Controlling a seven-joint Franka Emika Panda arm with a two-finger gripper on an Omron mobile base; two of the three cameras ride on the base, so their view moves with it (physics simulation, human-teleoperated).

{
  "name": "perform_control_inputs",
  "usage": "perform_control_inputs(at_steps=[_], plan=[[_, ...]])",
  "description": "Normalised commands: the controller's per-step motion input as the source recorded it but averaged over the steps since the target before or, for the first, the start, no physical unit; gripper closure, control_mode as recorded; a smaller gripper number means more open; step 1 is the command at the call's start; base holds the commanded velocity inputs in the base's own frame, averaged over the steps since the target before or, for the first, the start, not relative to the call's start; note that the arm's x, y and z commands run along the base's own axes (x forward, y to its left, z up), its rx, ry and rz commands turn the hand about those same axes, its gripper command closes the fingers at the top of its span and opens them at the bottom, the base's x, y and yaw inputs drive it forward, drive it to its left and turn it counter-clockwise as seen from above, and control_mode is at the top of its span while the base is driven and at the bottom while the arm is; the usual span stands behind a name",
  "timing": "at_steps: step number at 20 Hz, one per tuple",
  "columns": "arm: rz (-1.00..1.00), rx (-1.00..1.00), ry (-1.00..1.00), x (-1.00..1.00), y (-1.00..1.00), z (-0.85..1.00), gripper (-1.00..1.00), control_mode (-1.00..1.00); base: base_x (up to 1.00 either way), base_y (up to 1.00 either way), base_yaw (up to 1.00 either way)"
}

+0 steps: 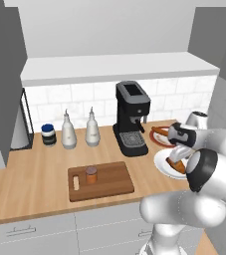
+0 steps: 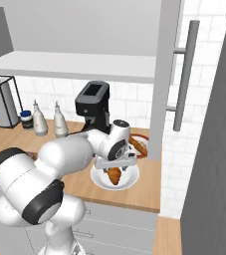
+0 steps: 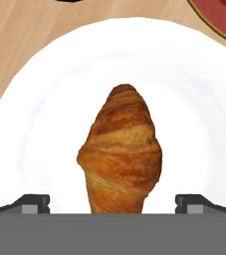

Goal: From the different types of pastries on the counter, select a croissant and place it on the cutting board. Then retrieve a jar of jam from the cabinet and place it alongside the croissant on the cutting board.

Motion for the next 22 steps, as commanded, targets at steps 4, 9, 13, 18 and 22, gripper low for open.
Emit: perform_control_inputs(at_steps=[4, 9, 13, 18, 22], plan=[[0.00, 0.00, 0.00, 0.00, 0.12, -0.04, -1.00, -1.00, 0.00, 0.00, 0.00], [0.00, 0.00, 0.00, -0.01, 0.00, 0.00, -1.00, -1.00, 0.00, 0.00, 0.00], [0.00, 0.00, 0.00, 0.00, 0.00, -0.30, -1.00, -1.00, 0.00, 0.00, 0.00], [0.00, 0.00, 0.00, 0.00, 0.00, -0.09, -1.00, -1.00, 0.00, 0.00, 0.00], [0.00, 0.00, -0.03, -0.10, 0.00, 0.00, -1.00, -1.00, 0.00, 0.00, 0.00]])
